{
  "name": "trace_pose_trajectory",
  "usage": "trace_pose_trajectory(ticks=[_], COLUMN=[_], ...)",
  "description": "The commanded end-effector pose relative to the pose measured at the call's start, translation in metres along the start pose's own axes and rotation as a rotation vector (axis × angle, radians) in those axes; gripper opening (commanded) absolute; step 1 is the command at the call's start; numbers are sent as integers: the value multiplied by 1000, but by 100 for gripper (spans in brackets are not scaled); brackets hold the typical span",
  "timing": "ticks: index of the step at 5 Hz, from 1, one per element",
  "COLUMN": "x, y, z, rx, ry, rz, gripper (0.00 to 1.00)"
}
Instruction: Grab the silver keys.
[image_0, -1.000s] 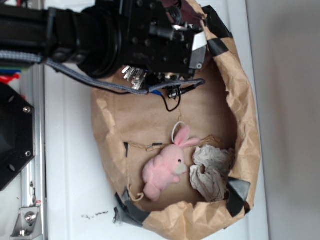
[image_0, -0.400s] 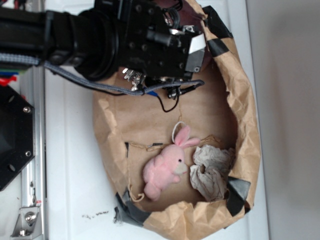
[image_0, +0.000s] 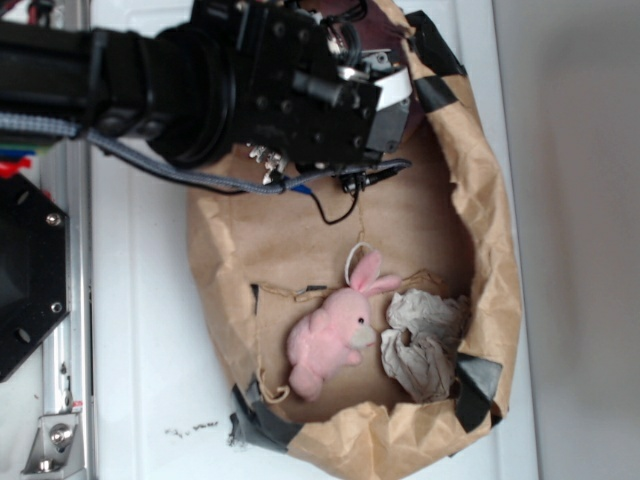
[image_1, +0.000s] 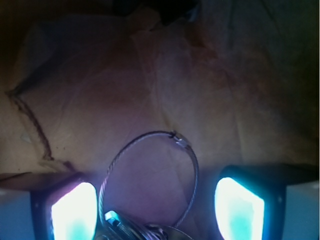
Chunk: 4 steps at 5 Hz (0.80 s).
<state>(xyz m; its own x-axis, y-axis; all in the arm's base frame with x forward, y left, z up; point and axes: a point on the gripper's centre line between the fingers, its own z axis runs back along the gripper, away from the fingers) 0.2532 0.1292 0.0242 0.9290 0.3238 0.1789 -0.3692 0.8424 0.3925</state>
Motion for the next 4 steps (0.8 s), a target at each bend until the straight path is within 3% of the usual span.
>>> trace_pose_trajectory(ticks=[1,4], x=[-28,-21], y=[41,35], z=[-38,-26], rx=[-1,-28], ry=[9,3], rz=[72,70], gripper=[0,0])
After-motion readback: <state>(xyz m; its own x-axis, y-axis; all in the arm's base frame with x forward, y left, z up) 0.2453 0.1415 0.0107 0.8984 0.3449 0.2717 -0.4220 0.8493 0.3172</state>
